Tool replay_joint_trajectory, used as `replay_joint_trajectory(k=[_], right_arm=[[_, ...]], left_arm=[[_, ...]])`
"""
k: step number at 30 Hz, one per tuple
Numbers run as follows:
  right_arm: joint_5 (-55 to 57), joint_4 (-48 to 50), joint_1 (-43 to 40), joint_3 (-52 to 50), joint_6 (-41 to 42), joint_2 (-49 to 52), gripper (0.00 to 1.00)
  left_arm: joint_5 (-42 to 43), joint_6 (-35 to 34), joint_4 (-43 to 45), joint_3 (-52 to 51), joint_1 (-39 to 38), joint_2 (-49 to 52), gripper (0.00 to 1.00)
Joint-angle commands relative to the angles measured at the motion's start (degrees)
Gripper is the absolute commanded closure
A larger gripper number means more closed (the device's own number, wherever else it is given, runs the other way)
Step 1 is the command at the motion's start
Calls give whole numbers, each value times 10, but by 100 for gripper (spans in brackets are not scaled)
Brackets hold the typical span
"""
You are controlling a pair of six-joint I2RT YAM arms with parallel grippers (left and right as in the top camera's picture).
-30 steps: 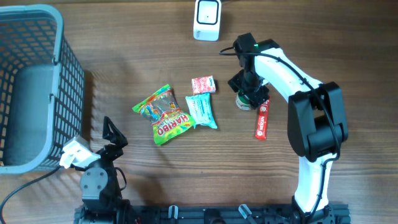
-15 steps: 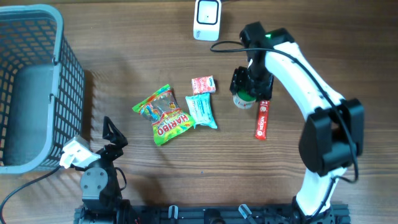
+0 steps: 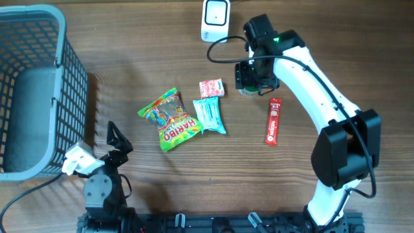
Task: Scan the item barcode
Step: 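Lift the jar with the right gripper and turn it toward the scanner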
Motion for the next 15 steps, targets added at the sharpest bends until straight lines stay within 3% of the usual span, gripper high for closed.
replay_joint_trajectory(k=[1,7,8,10,15], right_arm=[[23,43,3,-66,-11,-4,27],[23,114,3,-151,-1,-4,26],[23,114,3,-153,8,-4,23],[17,113,3,-151,22,-5,0],[-8,24,3,-80,81,-5,0]], left_arm=[[-10,5,1,-4,2,-2,0],[-10,5,1,-4,2,-2,0],[-10,5,1,-4,2,-2,0],[-10,5,1,-4,2,-2,0],[-10,5,1,-4,2,-2,0]])
